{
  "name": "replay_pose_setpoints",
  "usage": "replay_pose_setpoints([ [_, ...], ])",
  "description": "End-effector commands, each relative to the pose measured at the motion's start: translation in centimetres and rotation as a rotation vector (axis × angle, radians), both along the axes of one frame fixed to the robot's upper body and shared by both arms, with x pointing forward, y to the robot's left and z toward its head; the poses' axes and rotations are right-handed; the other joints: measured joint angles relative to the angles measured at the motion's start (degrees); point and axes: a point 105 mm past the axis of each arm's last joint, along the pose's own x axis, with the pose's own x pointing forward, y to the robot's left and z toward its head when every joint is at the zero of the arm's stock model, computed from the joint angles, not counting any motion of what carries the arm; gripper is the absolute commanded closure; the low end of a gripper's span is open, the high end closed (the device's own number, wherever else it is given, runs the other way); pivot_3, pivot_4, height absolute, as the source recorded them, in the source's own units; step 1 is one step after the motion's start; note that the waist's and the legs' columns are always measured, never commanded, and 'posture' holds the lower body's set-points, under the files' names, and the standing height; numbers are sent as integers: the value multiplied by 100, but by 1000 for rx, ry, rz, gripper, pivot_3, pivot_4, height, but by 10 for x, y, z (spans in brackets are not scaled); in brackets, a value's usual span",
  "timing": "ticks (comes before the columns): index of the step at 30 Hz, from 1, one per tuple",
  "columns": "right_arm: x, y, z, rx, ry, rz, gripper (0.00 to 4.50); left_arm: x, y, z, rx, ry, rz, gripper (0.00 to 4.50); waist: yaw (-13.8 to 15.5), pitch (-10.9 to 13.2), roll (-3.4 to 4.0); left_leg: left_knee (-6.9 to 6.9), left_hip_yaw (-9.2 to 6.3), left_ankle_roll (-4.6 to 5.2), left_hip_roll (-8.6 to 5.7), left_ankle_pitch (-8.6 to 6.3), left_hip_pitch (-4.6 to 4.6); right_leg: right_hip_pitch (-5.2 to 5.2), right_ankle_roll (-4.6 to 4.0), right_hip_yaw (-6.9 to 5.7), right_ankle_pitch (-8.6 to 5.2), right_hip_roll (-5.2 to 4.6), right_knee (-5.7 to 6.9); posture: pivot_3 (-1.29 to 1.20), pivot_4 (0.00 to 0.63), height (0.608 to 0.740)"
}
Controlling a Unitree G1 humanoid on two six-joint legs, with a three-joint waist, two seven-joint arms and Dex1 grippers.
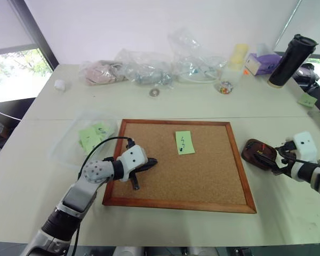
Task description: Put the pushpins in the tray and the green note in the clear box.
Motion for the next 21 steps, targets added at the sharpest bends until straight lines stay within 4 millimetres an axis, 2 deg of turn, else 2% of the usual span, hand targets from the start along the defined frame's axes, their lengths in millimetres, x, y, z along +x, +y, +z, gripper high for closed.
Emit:
replay_pose_setpoints([
  [1, 4, 41, 38, 63, -137, 172, 67, -8, 3, -27, 68, 93, 0, 4500, -4, 0, 0, 0, 0, 0, 0, 0, 0, 0, 0, 0, 0, 0, 0, 0, 150, 740],
  [4, 2, 91, 45, 114, -159, 357, 67, -6, 4, -28, 68, 93, 3, 4500, -12, 0, 0, 0, -1, 0, 1, 0, 0, 0, 0, 0, 0, 1, 0, 0, 150, 740],
  [6, 4, 114, 43, 112, -163, 424, 67, -5, 4, -28, 69, 93, 4, 4500, 10, 1, -4, 1, -3, 1, 1, 0, 0, 1, 0, -1, 0, 1, -1, 0, 150, 740],
  [10, 7, 172, 32, 110, -198, 577, 67, -6, 6, -30, 70, 96, 4, 4500, 54, 0, -12, 3, -3, 0, 0, 0, -1, -2, 0, -1, 0, 0, -2, 0, 150, 740],
  [13, 13, 188, 18, 106, -199, 603, 67, -9, 8, -31, 72, 99, 3, 4500, 68, -1, -13, 3, -3, -12, 0, 6, -9, -12, 0, -1, 0, 0, 0, 0, 150, 740],
  [16, 20, 194, 0, 108, -189, 598, 67, -10, 10, -32, 77, 97, 10, 4500, 62, -4, -19, 4, -3, -34, 0, 18, -10, -13, 0, -2, 0, 1, -1, 0, 150, 740],
  [21, 25, 201, -9, 119, -208, 608, 67, -11, 11, -31, 78, 96, 15, 4500, 44, -4, -20, 0, -3, -34, 0, 19, -10, -19, 0, -3, 0, 3, 3, 0, 150, 740],
])
